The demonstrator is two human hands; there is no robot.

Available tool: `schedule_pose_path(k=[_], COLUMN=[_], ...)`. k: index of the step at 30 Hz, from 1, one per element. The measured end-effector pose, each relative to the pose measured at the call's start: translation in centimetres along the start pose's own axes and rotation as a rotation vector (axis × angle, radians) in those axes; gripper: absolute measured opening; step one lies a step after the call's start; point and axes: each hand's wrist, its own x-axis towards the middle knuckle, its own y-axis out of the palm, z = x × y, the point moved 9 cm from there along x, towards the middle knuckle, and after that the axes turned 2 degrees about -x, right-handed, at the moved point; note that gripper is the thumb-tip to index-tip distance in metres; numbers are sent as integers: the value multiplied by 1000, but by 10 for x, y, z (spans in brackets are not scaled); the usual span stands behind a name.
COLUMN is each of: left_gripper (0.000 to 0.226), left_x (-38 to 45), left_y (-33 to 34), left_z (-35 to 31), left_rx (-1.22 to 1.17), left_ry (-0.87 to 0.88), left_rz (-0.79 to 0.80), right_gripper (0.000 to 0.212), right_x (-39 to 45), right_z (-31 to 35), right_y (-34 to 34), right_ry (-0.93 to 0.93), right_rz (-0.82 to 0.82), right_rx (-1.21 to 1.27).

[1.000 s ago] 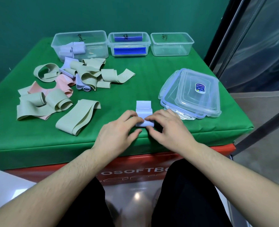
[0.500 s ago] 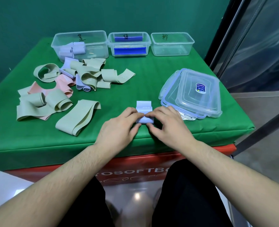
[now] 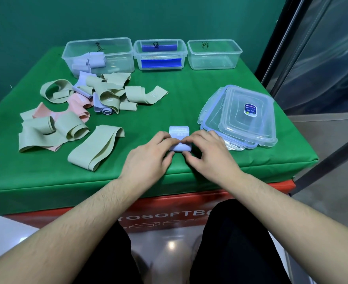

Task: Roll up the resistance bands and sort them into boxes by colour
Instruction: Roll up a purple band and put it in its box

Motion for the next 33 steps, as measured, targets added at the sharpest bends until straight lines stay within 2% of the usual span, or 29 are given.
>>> schedule_pose_path(k=[6, 11, 23, 27, 33], left_gripper=[24, 27, 27, 20, 21], left_x=[5, 14, 23, 26, -1], left_y=[-5, -3, 1, -1, -9], left_z=[-1, 2, 7, 6, -1], left_rx=[11, 11, -17, -53, -51], left_ry=[12, 4, 0, 28, 97], left_rz=[-33, -30, -26, -49, -101], right_gripper=[32, 26, 30, 26, 27], right_x=[6, 5, 19, 20, -2], right_z=[-4, -1, -11, -8, 4], right_y=[0, -3, 6, 3, -6], right_ry=[24, -23, 31, 0, -61], right_rz=[-3, -37, 40, 29, 3], right_rx=[-31, -43, -44, -55, -42])
